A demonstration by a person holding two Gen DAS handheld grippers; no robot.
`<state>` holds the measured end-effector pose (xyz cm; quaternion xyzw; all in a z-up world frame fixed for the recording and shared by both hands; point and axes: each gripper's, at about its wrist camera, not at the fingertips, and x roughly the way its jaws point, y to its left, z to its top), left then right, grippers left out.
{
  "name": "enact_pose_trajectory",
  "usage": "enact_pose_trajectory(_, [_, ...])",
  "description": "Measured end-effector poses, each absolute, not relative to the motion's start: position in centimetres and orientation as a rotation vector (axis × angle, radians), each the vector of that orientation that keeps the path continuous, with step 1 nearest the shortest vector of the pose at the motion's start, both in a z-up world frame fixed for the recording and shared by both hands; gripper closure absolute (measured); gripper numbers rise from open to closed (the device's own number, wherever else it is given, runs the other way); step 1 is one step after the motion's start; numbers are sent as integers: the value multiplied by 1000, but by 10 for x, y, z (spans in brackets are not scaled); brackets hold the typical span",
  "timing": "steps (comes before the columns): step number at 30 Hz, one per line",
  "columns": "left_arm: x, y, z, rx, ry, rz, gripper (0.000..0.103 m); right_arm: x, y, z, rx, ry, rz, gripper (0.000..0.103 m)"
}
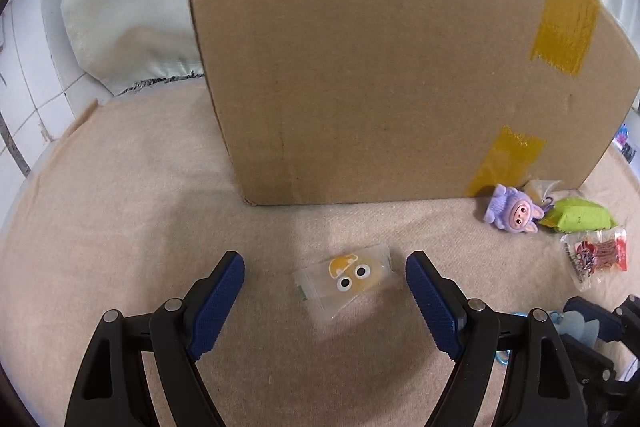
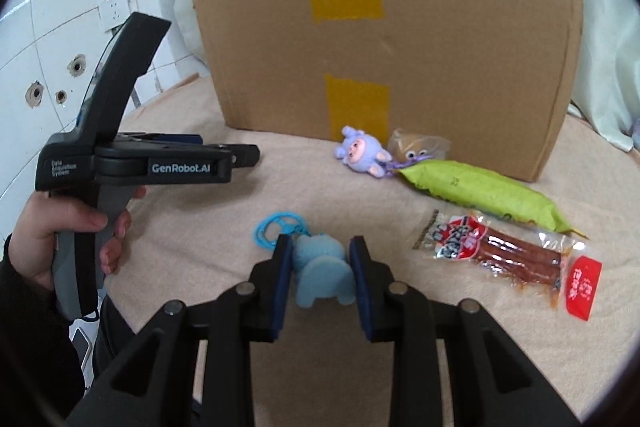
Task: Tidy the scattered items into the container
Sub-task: 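Grasp the blue plush keychain with the right gripper while the left grasps the eyed clear packet, then lift the blue keychain and eyed packet over the cardboard box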
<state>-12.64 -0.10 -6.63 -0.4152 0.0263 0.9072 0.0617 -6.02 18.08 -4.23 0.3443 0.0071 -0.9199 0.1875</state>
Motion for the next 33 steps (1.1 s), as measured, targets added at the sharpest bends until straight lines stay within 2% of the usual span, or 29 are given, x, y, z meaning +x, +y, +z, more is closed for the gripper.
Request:
enact_pose_trajectory(3, [-127, 4, -67, -1252, 106, 2711, 22, -61, 182, -44, 970, 12, -2578, 70])
enact_pose_trajectory(6, [-123, 6, -65, -1213, 132, 2717, 53, -59, 181, -43, 966, 19, -2579, 70])
enact_pose_trajectory(9, [-122, 7, -64, -1197, 138, 2689, 61, -62, 180, -44, 969, 23, -2574, 70])
enact_pose_trajectory(16, [-115, 2, -57, -1145, 106, 2678, 65, -60, 189, -38, 952, 22, -2579, 72])
enact_pose_trajectory(21, [-104, 0, -45, -1107, 104, 2684, 65, -55, 199, -25, 904, 16, -2614, 86])
enact_pose_trajectory(27, [-98, -4, -44, -1115, 99, 2688, 65, -59, 200, -30, 944, 104, -2610, 85])
enact_pose_trajectory(28, [-97, -4, -45, -1123, 99, 2682, 65, -56, 202, -31, 926, 98, -2616, 80])
enact_pose_trajectory(30, [-98, -4, -47, -1135, 103, 2677, 65, -51, 209, -27, 938, 82, -2600, 57])
enact_pose_trajectory(31, [-88, 3, -48, -1134, 102, 2676, 65, -53, 214, -28, 945, 76, -2588, 40])
enact_pose_trajectory(33, [-94, -5, -54, -1132, 98, 2673, 65, -51, 217, -28, 939, 66, -2581, 37])
